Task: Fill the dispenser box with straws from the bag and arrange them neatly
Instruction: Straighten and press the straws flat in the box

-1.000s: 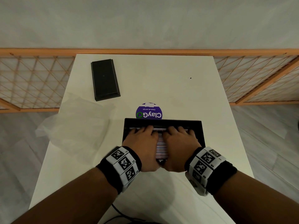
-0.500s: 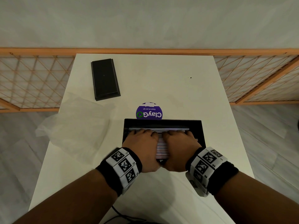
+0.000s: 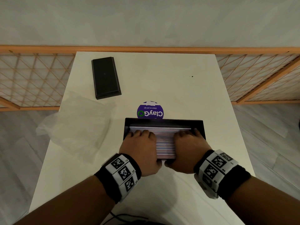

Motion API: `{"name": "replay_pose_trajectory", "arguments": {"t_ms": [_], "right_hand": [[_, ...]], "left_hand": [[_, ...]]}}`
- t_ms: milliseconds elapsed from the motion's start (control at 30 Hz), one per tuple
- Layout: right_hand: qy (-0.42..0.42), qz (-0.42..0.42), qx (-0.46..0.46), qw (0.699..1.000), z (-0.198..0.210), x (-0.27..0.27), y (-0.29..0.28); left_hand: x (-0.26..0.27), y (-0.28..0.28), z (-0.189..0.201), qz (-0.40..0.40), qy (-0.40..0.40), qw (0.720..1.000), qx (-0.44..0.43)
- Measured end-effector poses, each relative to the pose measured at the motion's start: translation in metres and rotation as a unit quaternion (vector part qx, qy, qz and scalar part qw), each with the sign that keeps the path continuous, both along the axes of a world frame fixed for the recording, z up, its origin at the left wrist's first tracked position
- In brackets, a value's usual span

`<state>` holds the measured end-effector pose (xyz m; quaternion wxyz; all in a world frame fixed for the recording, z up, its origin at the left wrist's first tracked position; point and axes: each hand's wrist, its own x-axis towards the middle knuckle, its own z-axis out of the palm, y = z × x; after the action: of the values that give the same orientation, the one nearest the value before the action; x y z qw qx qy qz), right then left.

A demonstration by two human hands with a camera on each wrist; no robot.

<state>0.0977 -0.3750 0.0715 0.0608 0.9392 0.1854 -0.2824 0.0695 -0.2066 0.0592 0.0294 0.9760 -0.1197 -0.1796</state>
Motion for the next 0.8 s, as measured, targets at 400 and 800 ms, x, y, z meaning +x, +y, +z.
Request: {"name": "replay_pose_trajectory", "arguments": {"t_ms": [400,800], "right_hand": [[0.044,0.018,0.066,0.997,0.008,0.002,0.017],[0.091,-0.015,0.074,0.993,0.008,0.01,0.022]], "left_hand": [[0.002,-0.001,0.003,-0.028,0.029,0.999,-0.022],[0.02,-0.007,0.014,-0.013,0.126,0.992,-0.011]]}}
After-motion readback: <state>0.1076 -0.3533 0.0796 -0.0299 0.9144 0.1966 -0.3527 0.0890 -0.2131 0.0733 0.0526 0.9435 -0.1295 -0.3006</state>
